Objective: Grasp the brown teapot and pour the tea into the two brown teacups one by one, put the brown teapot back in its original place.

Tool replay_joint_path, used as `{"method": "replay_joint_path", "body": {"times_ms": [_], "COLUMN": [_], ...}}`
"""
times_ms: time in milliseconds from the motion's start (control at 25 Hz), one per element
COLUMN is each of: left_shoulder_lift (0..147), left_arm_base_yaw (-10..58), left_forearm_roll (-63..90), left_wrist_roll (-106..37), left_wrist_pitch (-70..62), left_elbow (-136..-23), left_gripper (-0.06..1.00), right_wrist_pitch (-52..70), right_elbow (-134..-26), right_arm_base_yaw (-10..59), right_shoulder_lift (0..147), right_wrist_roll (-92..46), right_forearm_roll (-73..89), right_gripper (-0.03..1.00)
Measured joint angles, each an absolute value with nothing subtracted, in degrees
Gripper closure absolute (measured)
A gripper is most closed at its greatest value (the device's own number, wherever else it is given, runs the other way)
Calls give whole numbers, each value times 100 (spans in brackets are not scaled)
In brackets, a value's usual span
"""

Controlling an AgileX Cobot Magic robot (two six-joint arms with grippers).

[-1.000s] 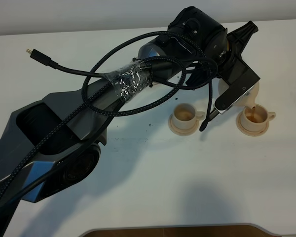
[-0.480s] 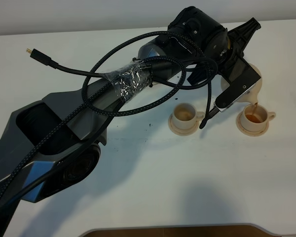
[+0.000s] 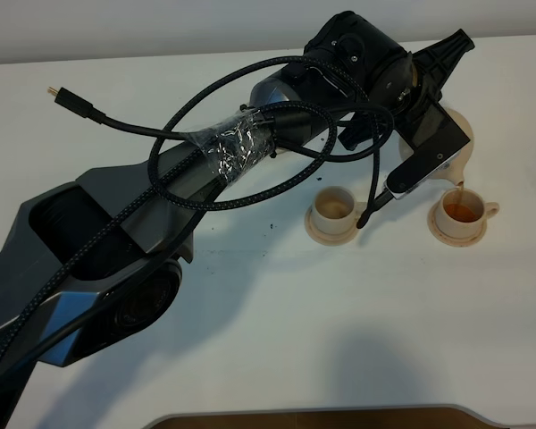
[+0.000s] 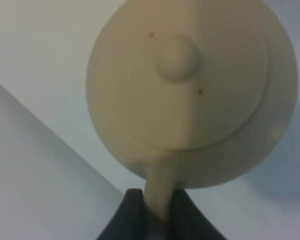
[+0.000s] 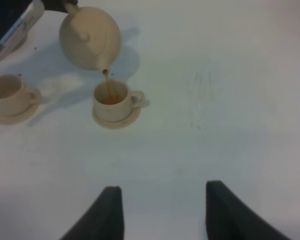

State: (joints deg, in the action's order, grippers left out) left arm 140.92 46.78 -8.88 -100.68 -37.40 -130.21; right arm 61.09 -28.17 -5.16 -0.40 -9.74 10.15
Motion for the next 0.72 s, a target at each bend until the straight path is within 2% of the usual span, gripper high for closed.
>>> {"method": "replay_joint_path", "body": {"times_ms": [720], "left_shoulder_lift": [14092], "left_arm_base_yaw": [4678], "left_forearm_roll": [-888], "left_wrist_roll": [-10637], "left_wrist_pitch": [-3447], "left_elbow": [-13021], "left_gripper": [84], "right_wrist_pitch": [6109], "right_elbow": [-2817], "right_arm_base_yaw": [-516], "right_shoulder_lift": [-40], "right_wrist_roll": [-974], "right_forearm_roll": [1015], "right_gripper": [56]}}
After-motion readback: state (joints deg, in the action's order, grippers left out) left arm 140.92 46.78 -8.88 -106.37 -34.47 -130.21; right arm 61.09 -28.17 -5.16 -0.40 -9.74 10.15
